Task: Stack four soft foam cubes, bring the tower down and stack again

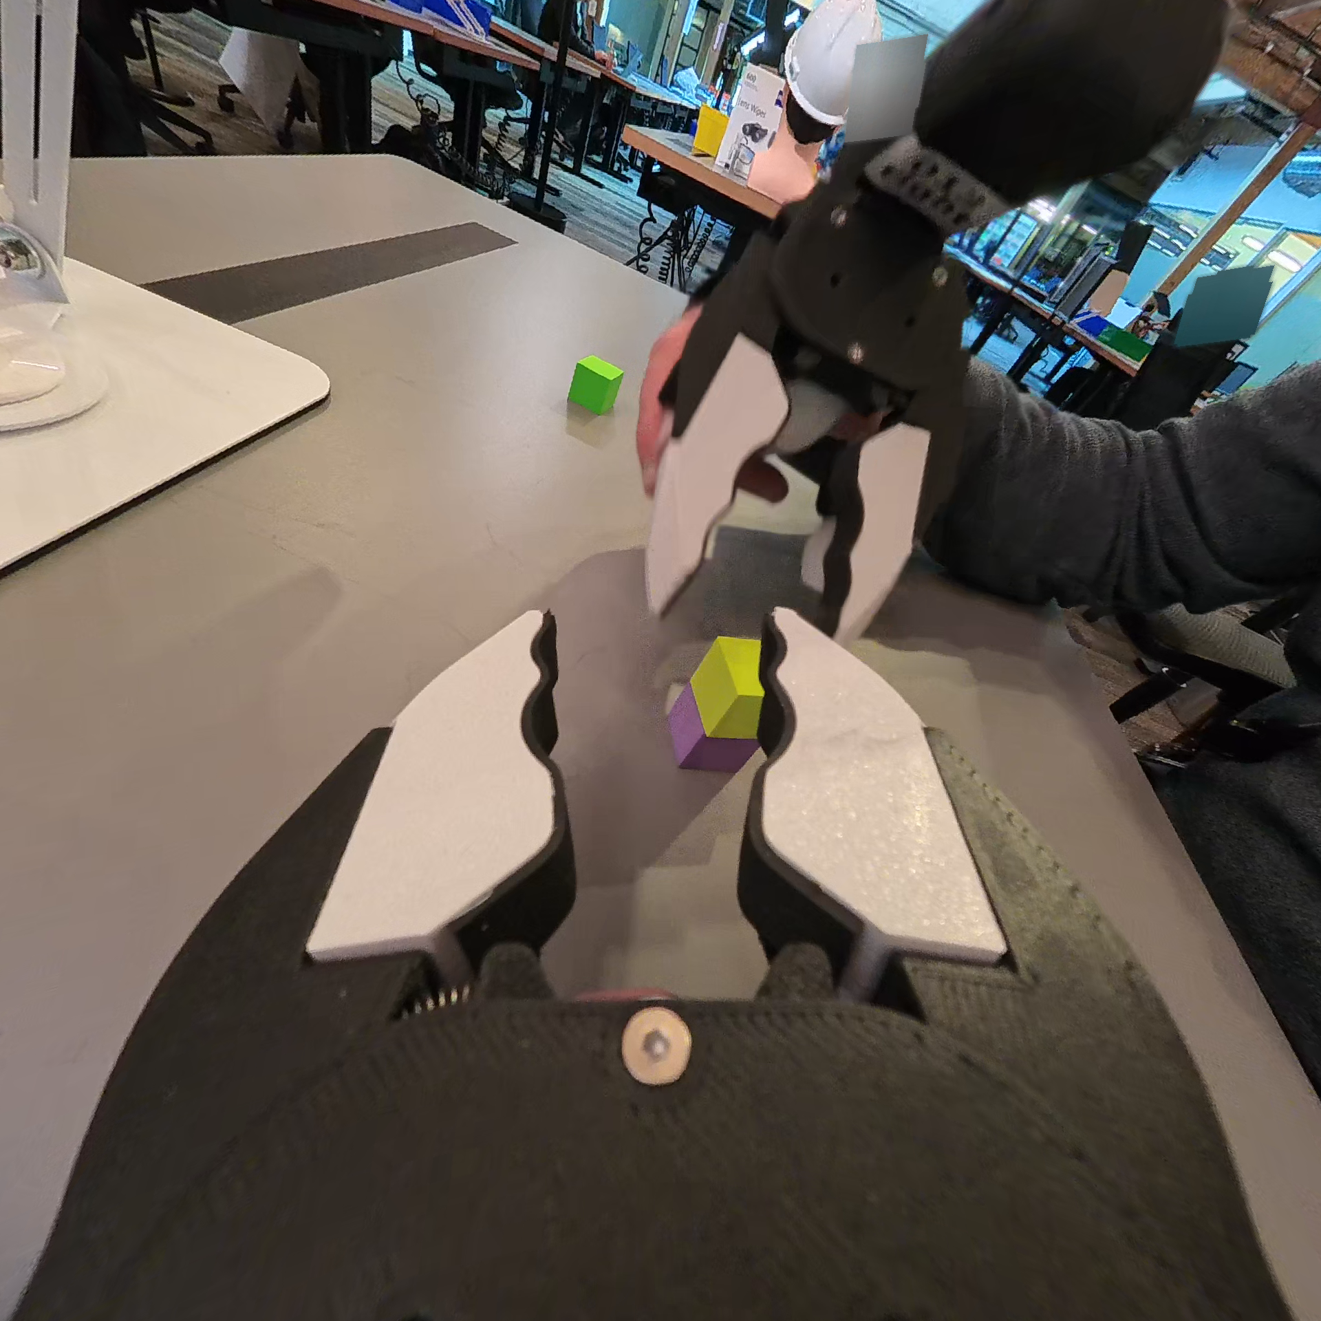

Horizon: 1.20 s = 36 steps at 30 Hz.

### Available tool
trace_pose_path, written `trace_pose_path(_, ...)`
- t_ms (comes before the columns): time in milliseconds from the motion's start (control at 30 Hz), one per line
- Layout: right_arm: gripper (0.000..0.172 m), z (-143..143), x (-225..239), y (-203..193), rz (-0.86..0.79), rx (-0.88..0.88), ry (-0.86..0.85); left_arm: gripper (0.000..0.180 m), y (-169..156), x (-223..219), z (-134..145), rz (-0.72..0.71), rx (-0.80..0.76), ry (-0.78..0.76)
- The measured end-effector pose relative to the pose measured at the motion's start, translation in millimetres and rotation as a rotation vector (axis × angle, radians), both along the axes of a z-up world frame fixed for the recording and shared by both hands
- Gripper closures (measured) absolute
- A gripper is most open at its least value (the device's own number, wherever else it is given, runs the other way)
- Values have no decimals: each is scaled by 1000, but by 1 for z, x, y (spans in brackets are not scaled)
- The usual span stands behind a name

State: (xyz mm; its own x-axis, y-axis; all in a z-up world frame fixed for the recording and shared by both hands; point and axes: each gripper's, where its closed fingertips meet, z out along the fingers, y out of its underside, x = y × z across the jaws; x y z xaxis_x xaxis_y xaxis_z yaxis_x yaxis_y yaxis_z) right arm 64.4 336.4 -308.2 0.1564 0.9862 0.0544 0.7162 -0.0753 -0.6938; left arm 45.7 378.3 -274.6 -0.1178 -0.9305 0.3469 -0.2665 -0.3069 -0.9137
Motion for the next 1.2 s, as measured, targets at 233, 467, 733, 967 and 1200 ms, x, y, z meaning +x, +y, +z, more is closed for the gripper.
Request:
trace_pose_path(233,121,43,122,23,-311,123,-80,127,0,0,0,-1,2,1)
trace_pose_path(467,119,30,234,24,-414,95,-348,127,1,0,0,1,-3,0)
trace_pose_path(733,112,-2,270,25,-433,2,-453,127,2,0,0,7,-10,-4)
trace_pose_path(967,120,-24,273,34,-426,-1,-552,127,2,0,1,8,-13,-8)
trace_pose_path(1200,144,-25,268,36,-425,-4,-536,127,2,0,1,5,-17,-8)
